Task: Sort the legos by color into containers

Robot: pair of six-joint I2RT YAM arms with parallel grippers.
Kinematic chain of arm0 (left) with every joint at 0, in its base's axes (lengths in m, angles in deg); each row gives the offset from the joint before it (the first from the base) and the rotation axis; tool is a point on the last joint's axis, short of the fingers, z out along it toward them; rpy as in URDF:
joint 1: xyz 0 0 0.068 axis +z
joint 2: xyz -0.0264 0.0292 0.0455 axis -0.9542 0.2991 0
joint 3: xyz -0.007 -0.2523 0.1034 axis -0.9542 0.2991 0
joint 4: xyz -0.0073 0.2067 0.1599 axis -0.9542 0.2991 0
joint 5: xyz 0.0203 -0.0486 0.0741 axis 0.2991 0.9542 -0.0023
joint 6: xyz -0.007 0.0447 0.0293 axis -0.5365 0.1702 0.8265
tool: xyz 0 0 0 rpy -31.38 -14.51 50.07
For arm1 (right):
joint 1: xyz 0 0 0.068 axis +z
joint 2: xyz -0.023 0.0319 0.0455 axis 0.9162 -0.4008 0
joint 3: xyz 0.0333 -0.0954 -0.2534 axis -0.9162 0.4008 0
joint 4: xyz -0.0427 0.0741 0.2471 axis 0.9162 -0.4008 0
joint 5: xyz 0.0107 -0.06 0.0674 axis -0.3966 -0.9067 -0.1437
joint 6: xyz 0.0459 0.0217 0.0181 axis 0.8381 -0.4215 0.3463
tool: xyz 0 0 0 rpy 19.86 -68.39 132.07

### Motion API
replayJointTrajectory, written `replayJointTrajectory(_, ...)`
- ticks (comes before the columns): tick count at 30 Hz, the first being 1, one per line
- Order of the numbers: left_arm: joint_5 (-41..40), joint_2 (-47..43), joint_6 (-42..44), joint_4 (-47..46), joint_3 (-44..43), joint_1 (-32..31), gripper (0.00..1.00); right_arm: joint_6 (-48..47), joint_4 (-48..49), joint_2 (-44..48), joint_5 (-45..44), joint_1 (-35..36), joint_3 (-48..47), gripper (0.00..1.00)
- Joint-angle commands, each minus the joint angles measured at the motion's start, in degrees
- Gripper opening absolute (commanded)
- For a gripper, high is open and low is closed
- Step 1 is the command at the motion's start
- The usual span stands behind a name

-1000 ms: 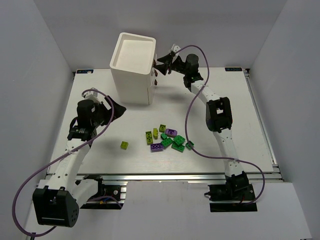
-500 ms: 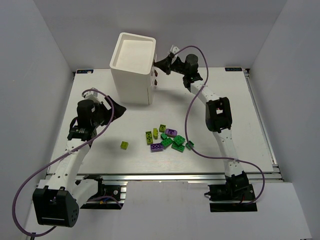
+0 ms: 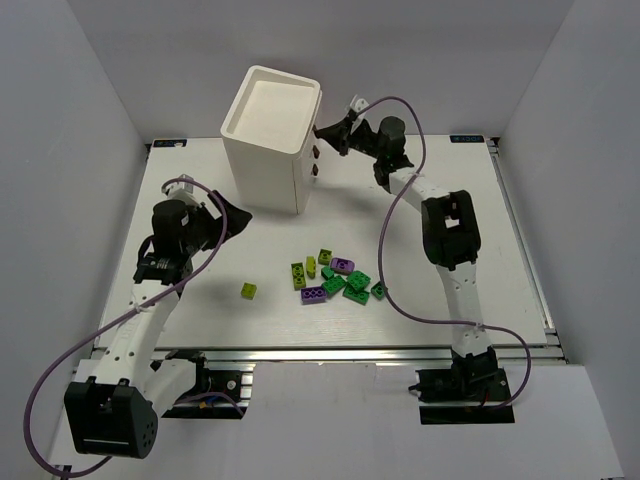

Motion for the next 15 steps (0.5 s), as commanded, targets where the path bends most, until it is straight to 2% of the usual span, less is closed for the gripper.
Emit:
replayJointTrajectory(1,1.01,-2.39,-0.9,-2.48,0.76,-0.23,0.98,1.41,0.18,7.49,-3.14,-2.16,5.57,0.0)
replayJointTrajectory(6,1.54,-2.4,-1.08,-3.98,2.0,-0.23,0.98,-2.1,-6.6,10.83,-6.16,-4.27,6.9,0.0)
replayJointTrajectory(15,1.71,-3.8,-1.17,-5.12,3.4,-0.23,0.98,-5.97,-10.74,13.83,-8.35,-5.86,9.18,0.0)
